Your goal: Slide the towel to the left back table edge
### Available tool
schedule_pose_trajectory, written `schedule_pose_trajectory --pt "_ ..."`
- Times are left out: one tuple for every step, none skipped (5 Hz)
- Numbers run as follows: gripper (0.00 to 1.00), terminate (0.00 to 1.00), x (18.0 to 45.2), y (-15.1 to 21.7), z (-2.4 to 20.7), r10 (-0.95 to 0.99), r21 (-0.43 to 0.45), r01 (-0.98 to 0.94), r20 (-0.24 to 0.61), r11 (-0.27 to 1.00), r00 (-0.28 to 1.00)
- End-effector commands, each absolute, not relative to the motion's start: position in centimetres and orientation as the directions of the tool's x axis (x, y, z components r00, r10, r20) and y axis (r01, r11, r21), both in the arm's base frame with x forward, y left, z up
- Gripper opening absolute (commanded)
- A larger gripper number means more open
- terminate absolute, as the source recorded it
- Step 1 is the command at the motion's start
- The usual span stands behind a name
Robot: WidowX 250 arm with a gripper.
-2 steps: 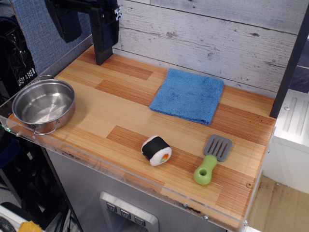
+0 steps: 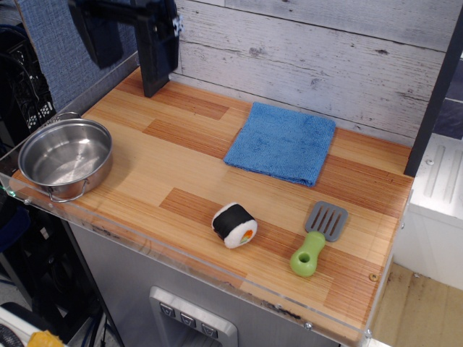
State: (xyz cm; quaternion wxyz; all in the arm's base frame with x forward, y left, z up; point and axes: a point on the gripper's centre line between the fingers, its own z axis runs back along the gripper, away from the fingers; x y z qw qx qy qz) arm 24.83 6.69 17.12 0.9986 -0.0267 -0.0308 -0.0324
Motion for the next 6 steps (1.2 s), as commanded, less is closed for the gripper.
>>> schedule_pose_trajectory --pt "1.0 0.0 29.2 3.8 15.6 -0.083 -0.058 0.09 0.099 0.994 0.992" --pt "1.0 0.0 32.0 2.8 12.7 -0.049 -0.026 0.052 0.1 0.998 0.994" --pt "1.0 0.0 33.5 2.2 9.0 -0.025 0.018 0.023 0.087 1.0 0.996" --pt "1.0 0.0 33.9 2.6 7.6 0.0 0.055 -0.006 0.106 0.998 0.994" --pt "1.0 0.0 34.0 3.3 7.3 0.043 0.039 -0.049 0.155 0.998 0.987" --pt "1.0 0.0 34.9 3.7 7.0 0.092 0.004 -0.094 0.186 0.996 0.978"
